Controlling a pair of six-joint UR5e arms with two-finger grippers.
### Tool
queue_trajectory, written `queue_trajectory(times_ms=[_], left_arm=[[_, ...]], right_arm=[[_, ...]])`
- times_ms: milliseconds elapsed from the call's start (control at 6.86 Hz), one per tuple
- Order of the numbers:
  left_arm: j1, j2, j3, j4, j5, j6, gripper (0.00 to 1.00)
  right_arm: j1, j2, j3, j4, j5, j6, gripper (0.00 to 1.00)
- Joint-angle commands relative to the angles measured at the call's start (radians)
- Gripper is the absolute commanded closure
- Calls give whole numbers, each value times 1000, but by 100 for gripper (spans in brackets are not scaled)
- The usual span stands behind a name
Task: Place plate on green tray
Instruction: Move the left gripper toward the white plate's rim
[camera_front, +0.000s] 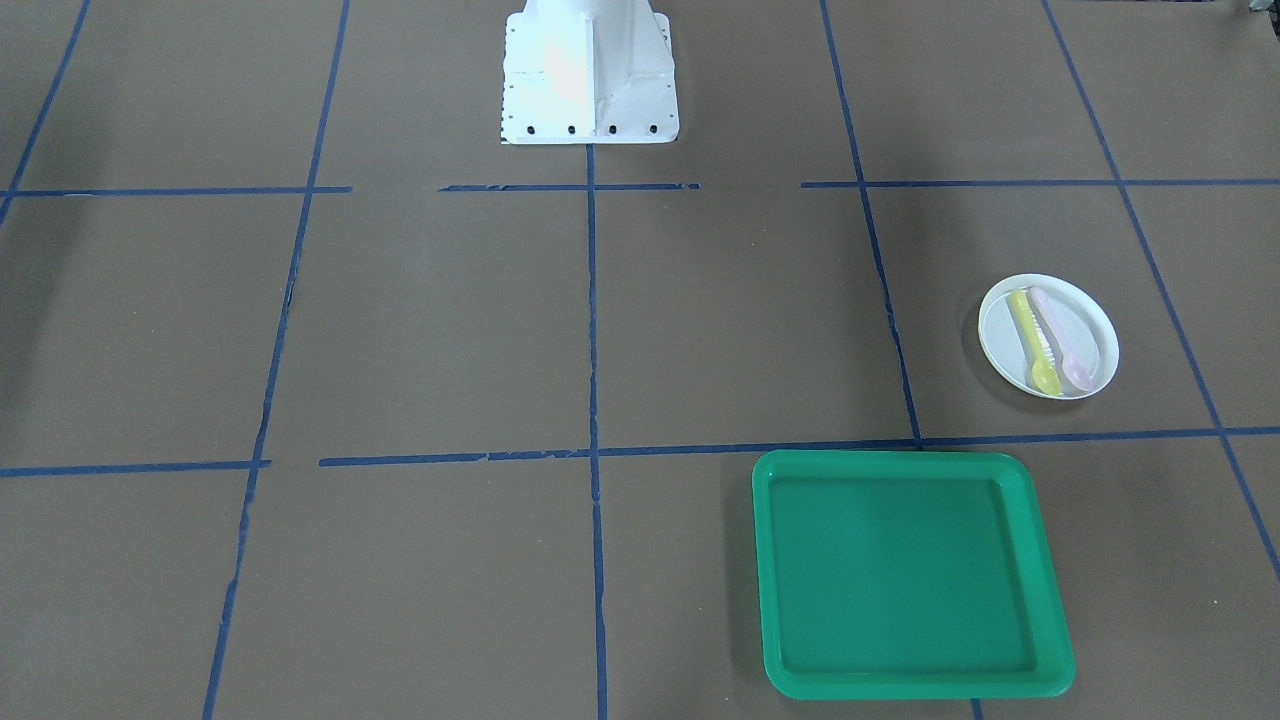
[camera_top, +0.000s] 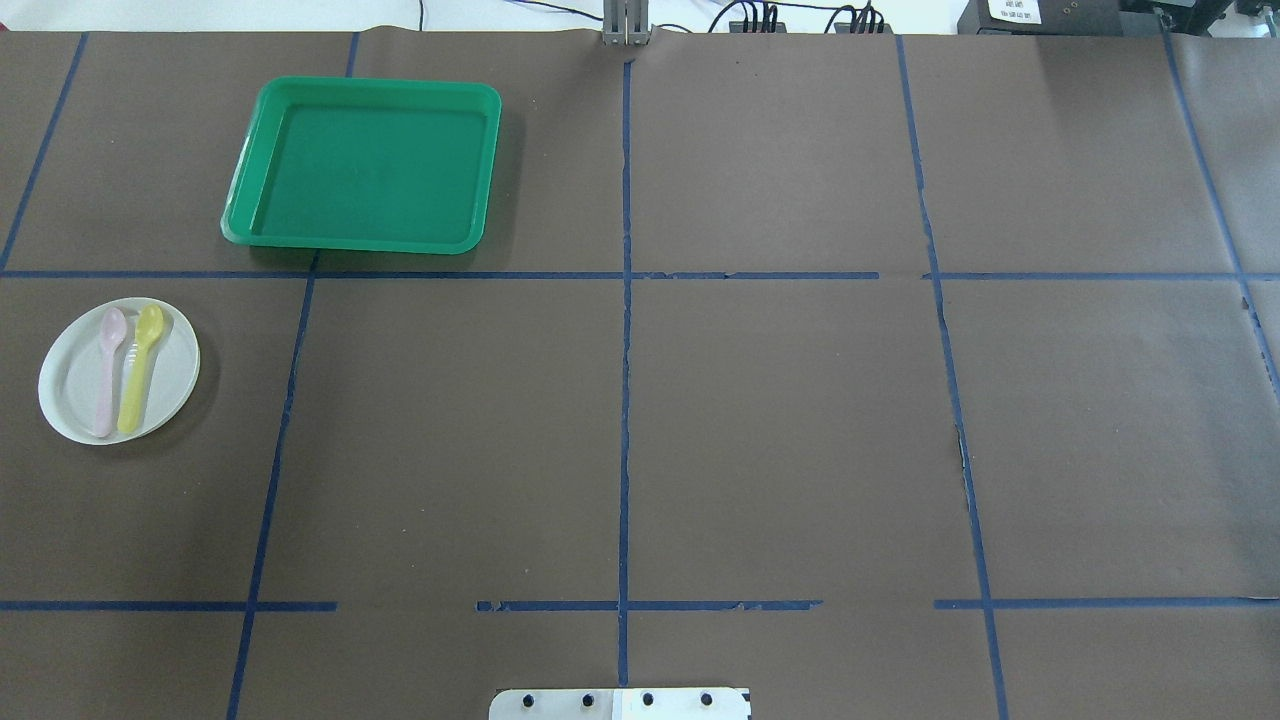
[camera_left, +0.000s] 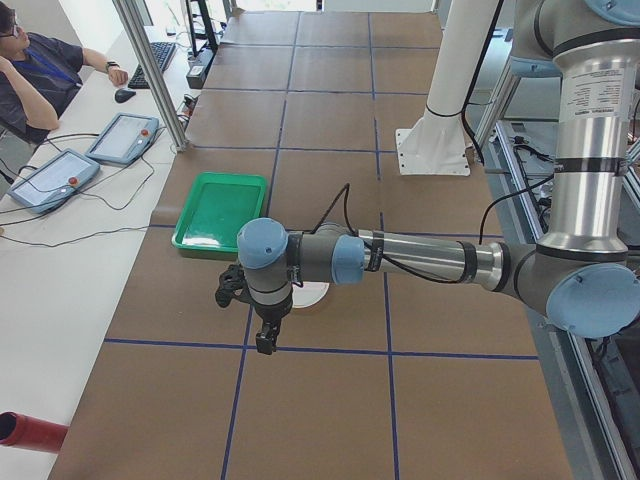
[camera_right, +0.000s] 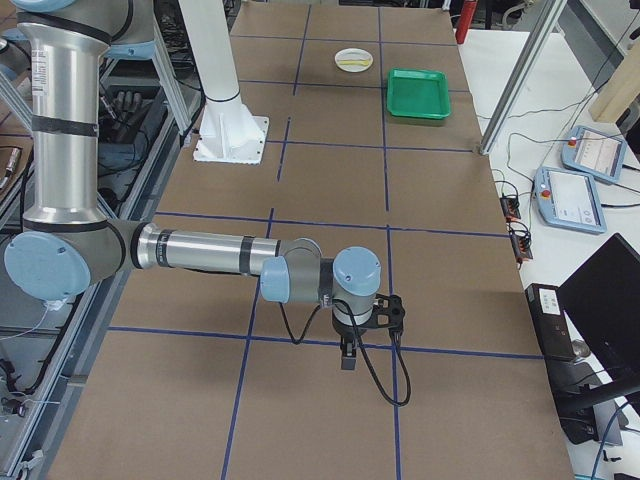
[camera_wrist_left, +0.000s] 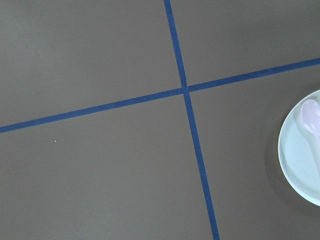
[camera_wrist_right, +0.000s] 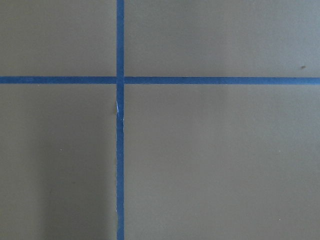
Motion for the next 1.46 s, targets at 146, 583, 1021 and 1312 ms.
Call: queue_trajectory(times_ms=[146,583,1021,1312], left_arm=[[1,-2,-8,-1,-35,2,0],[46,-8,-31,-128,-76,-11,0],[238,5,191,-554,-84,-356,0],[360,5,316,-869,-75,-623,0]], right_arm=[[0,0,0,1,1,0,0],[0,0,0,0,1,0,0],[0,0,0,2,1,0,0],[0,0,0,2,1,0,0]])
